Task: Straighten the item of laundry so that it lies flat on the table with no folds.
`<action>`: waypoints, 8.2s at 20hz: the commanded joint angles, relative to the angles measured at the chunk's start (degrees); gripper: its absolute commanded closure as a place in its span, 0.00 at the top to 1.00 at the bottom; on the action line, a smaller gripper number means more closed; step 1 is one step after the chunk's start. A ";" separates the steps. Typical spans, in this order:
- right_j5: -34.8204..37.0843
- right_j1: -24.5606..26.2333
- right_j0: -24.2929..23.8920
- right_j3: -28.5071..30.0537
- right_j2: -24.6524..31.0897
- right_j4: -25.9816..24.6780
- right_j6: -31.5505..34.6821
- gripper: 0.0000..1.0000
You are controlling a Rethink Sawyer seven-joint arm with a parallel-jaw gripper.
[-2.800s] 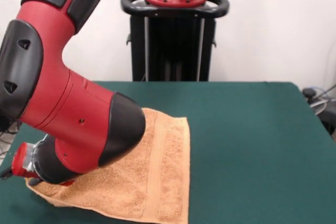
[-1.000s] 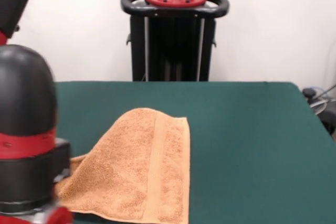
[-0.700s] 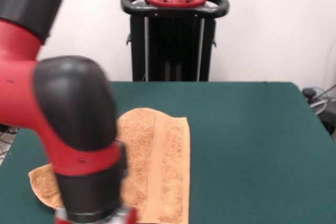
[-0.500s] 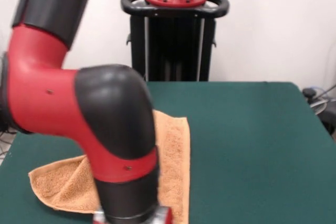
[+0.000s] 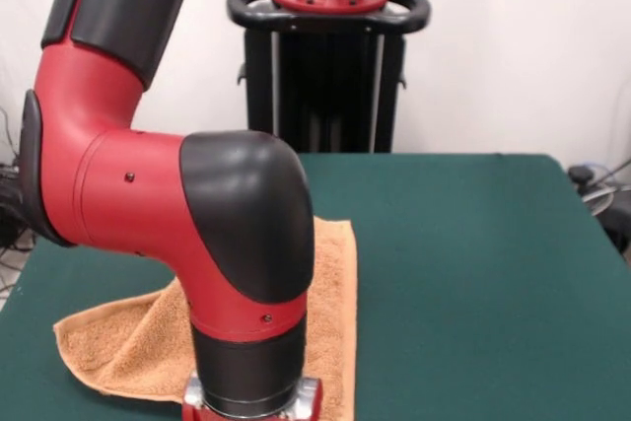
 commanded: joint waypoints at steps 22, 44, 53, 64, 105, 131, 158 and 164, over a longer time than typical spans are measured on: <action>17.02 3.25 0.29 7.91 -2.21 -6.42 -4.13 1.00; 36.35 6.13 1.92 -0.57 -2.60 -14.60 -11.20 1.00; 40.82 6.51 1.90 -2.29 -1.37 -17.73 -12.75 1.00; 36.61 6.96 1.13 -2.73 1.03 -16.92 -7.69 1.00; -29.40 0.99 9.88 2.34 -15.64 -9.20 38.25 1.00; 44.72 -6.97 2.38 -21.17 -3.22 -3.22 1.42 1.00; 42.46 -12.30 8.11 -3.53 -17.73 -29.58 -1.42 1.00; 37.78 -11.45 4.59 -2.26 -11.69 -22.29 4.72 1.00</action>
